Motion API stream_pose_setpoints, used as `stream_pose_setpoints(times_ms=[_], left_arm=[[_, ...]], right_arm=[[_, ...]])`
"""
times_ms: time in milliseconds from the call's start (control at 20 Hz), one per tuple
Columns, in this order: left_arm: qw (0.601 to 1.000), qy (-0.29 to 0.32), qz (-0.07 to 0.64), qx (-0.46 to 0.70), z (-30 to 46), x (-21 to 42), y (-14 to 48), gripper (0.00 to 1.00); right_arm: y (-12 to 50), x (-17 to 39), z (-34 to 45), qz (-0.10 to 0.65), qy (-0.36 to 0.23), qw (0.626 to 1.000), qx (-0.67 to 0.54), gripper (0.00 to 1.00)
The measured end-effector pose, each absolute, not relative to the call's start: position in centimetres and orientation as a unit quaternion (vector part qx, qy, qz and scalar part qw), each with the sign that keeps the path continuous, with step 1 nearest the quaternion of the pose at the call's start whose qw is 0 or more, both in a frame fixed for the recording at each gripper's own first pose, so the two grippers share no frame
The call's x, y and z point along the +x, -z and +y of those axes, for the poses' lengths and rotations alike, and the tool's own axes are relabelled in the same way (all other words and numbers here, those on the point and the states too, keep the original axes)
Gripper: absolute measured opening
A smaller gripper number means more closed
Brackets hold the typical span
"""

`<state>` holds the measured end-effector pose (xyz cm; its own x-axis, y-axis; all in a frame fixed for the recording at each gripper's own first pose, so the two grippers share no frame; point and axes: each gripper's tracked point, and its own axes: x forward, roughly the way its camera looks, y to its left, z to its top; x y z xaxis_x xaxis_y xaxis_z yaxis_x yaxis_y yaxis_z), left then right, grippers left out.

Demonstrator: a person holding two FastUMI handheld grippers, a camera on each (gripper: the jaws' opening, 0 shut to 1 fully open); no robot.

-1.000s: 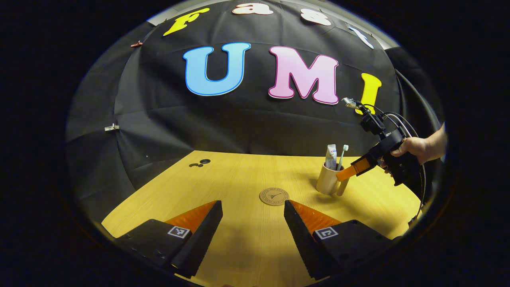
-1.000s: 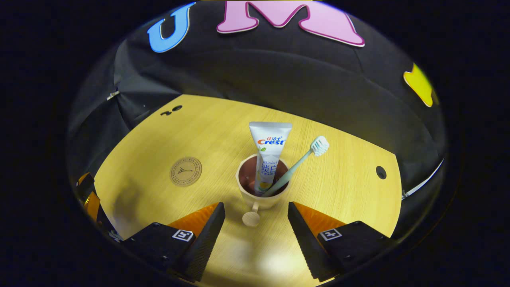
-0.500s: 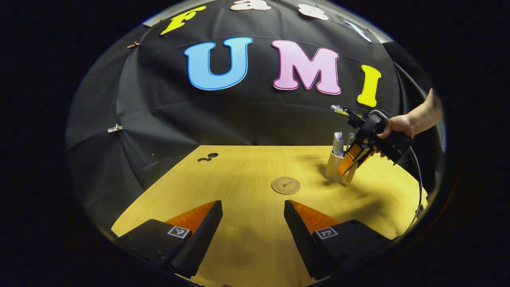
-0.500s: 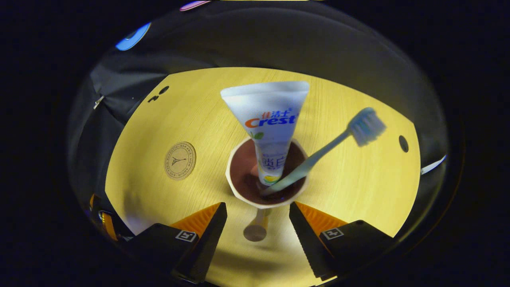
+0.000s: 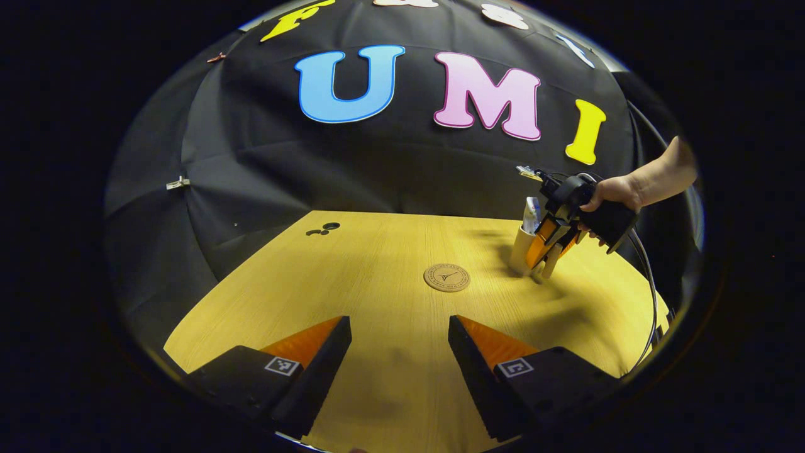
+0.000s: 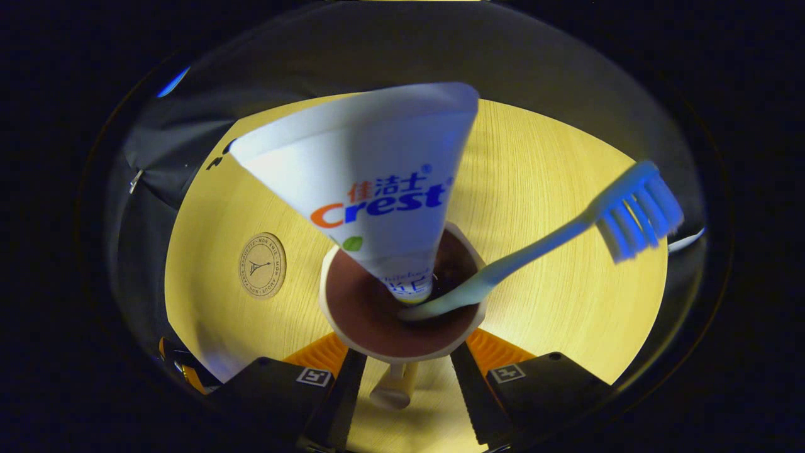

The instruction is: Put the toothbrush and toothpaste on the desktop into the cup, then pick up the cup and place it on the coaster on the desktop.

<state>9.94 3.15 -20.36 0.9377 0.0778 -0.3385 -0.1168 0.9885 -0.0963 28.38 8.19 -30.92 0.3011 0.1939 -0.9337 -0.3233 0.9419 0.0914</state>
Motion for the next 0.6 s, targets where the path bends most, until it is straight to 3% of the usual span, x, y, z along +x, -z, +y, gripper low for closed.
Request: stream_pose_setpoints(times_ms=[200, 350, 600], left_arm=[[0.982, -0.048, 0.173, -0.058, 3.0, 10.2, 20.5, 0.98], [0.981, -0.047, 0.179, -0.058, 2.9, 10.1, 20.9, 0.98], [0.98, -0.045, 0.185, -0.055, 2.8, 10.0, 21.6, 0.98]], right_arm=[[31.2, 28.2, 7.9, 0.574, -0.161, 0.801, -0.06, 0.65], [31.4, 28.5, 8.0, 0.568, -0.16, 0.804, -0.066, 0.34], [31.2, 28.4, 8.0, 0.555, -0.182, 0.807, -0.081, 0.3]])
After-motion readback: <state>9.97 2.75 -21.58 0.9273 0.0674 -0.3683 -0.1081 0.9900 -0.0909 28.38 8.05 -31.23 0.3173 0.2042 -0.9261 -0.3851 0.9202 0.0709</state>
